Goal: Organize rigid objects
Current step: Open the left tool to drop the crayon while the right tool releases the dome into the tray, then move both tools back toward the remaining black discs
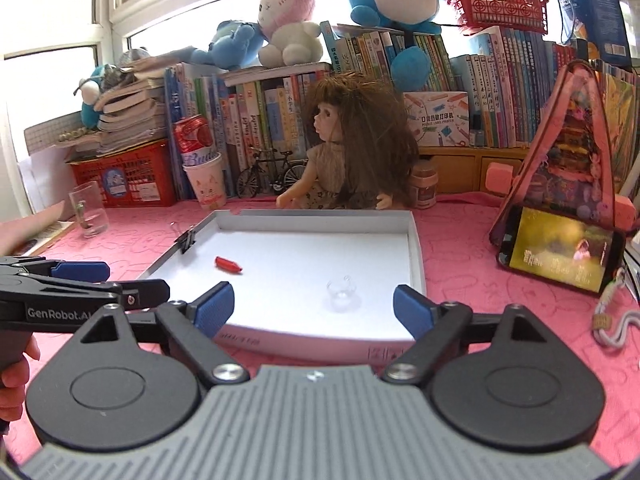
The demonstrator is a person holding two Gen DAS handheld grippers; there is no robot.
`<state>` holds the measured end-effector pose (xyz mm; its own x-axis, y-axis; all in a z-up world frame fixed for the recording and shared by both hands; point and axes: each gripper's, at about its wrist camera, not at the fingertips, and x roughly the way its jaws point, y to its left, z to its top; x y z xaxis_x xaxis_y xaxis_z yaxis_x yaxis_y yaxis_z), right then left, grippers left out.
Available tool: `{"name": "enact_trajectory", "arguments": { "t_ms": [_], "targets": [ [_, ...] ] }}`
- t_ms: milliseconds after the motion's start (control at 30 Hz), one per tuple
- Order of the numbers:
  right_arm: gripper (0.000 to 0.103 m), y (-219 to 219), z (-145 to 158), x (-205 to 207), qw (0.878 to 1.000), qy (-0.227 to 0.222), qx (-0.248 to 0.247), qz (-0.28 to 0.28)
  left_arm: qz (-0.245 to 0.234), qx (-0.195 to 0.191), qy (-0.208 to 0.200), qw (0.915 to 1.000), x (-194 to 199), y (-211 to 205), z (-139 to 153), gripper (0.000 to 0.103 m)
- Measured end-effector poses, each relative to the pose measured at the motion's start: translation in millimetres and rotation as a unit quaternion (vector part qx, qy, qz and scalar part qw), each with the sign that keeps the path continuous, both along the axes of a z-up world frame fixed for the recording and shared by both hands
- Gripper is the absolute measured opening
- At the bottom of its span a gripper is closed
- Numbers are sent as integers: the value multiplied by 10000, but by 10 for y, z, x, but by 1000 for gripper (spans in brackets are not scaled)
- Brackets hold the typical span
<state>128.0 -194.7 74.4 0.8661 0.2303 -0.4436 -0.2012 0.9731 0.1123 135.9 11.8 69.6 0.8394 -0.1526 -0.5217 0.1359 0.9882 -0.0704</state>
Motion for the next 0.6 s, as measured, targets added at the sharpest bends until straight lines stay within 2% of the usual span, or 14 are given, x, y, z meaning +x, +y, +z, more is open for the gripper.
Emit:
{"name": "enact_trajectory", "arguments": {
  "t_ms": [167,333,600],
  "targets": [
    [93,-42,-67,-232,10000,-60,20,-20,-55,116,-206,9997,-296,10,-43,90],
    [93,-69,-175,-450,9999,-69,84,-59,-146,257,-239,9993,-534,9,-146,91],
    [93,-47,-373,-779,9997,-148,-173,7,-209,279,-246,9991,-849,108,-303,91]
  ]
}}
